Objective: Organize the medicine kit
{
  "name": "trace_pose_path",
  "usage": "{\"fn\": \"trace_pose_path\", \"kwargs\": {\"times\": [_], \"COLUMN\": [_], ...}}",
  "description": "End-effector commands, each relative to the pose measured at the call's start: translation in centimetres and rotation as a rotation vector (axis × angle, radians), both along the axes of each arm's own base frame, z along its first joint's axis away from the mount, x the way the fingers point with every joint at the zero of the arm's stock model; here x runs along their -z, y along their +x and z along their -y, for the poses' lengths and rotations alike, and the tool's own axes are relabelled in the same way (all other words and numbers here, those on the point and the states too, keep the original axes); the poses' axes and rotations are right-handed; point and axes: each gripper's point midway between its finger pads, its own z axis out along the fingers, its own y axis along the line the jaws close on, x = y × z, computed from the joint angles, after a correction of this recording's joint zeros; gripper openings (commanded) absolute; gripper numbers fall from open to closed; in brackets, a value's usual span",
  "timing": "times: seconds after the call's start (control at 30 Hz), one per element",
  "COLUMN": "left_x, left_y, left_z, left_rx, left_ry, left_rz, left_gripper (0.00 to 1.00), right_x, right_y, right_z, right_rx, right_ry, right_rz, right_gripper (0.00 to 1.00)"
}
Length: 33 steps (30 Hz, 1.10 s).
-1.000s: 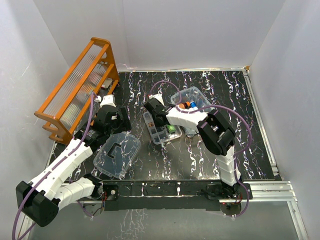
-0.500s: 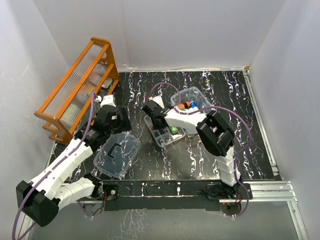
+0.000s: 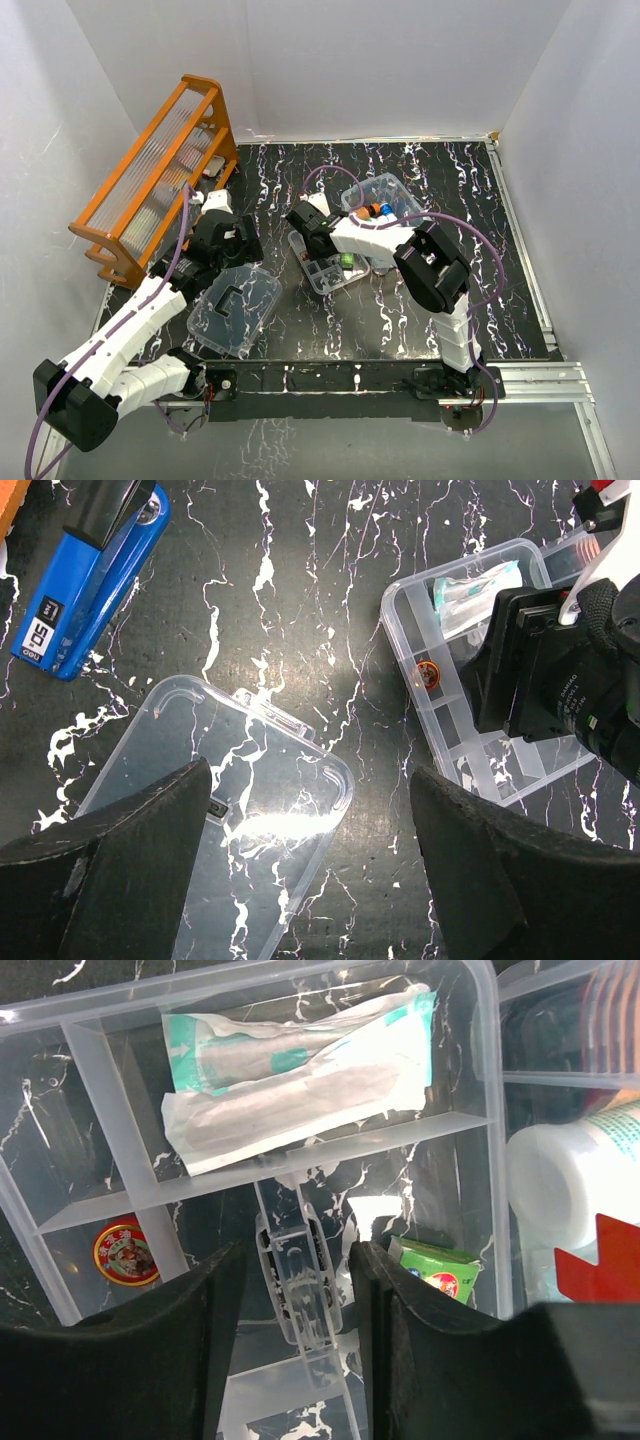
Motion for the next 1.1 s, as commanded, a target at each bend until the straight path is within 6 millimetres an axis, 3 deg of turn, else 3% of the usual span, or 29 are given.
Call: {"fn": "trace_pose_path", "kwargs": {"times": [0.0,0.3,0.5,0.63,1.07], "left_x": [-0.9,-0.9,-1.2,-1.1,-1.0], "left_y": [0.4,0.1,0.0,-0.1,-0.1], "left_z": [-0.1,-0.3,-0.5,-0.5,-0.8], "left_rx": [-0.015,-0.017,-0.018,-0.02,-0.037], "left_ry": [-0.012,-0.01,-0.008,-0.008,-0.003], "left_rz": [0.022,0.022,0.029,0.029,0.029], "left_gripper": [0.79,0.79,0.79,0.79,0.79], "right_x": [-1.2,1.8,2.3,0.3,-9.1], "right_y": [-0.4,-1.4,-1.3,-0.7,0.3], "right_z": [-0.6,-0.4,-0.1,-0.6,-3.0], "right_rx": [-0.016,-0.043,-0.068,-0.084,-0.145], "right_ry": [0.043,0.044,0.029,0.041,0.158], "right_rz": [0.0,-0.065,-0.077,-0.055,0.02], "right_gripper": [0.43,0.36,0.11,0.03,0.0]}}
